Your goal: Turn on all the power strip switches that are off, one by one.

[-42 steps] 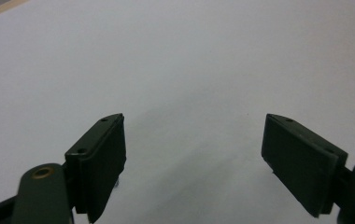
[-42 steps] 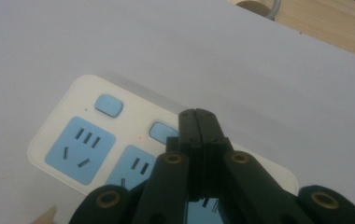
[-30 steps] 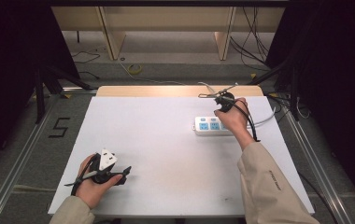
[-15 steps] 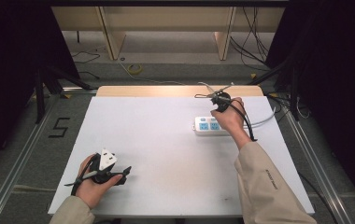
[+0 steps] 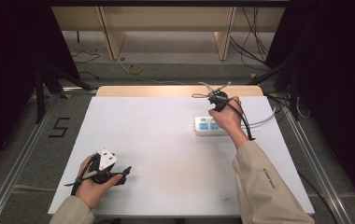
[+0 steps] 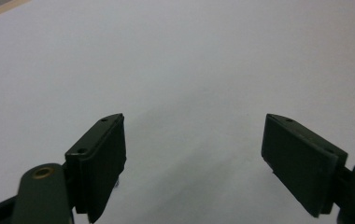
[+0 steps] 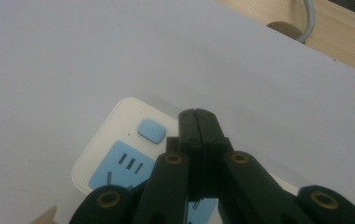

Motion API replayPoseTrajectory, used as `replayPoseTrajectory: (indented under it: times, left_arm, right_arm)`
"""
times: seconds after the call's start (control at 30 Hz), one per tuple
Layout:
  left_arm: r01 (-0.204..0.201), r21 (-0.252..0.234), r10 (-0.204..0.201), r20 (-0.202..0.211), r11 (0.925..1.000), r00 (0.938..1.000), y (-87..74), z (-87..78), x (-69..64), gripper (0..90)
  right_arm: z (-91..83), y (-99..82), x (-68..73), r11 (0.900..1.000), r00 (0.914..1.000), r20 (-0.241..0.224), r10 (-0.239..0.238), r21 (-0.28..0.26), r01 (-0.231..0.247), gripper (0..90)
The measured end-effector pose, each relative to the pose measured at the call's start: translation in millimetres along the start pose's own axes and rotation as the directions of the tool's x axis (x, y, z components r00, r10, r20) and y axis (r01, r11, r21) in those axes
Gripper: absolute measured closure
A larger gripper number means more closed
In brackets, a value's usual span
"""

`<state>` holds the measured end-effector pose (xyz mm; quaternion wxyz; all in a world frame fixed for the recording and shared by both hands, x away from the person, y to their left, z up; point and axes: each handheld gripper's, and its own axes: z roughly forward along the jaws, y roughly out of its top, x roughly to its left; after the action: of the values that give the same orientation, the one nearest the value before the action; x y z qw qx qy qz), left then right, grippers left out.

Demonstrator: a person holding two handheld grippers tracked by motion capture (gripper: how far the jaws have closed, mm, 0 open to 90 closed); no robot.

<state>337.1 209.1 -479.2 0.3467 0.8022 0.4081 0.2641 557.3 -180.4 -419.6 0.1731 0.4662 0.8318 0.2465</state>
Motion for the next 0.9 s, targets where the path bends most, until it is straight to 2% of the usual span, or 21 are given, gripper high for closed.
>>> replayPoseTrajectory:
  times: [0.9]
  left_arm:
    - [0.0, 0.0, 0.0, 0.003, 1.0, 1.0, 0.0, -0.1, 0.1, 22.0]
  right_arm:
    - [20.5, 5.8, 21.1, 0.9992, 0.9995, -0.018, -0.026, 0.029, 0.027, 90.0]
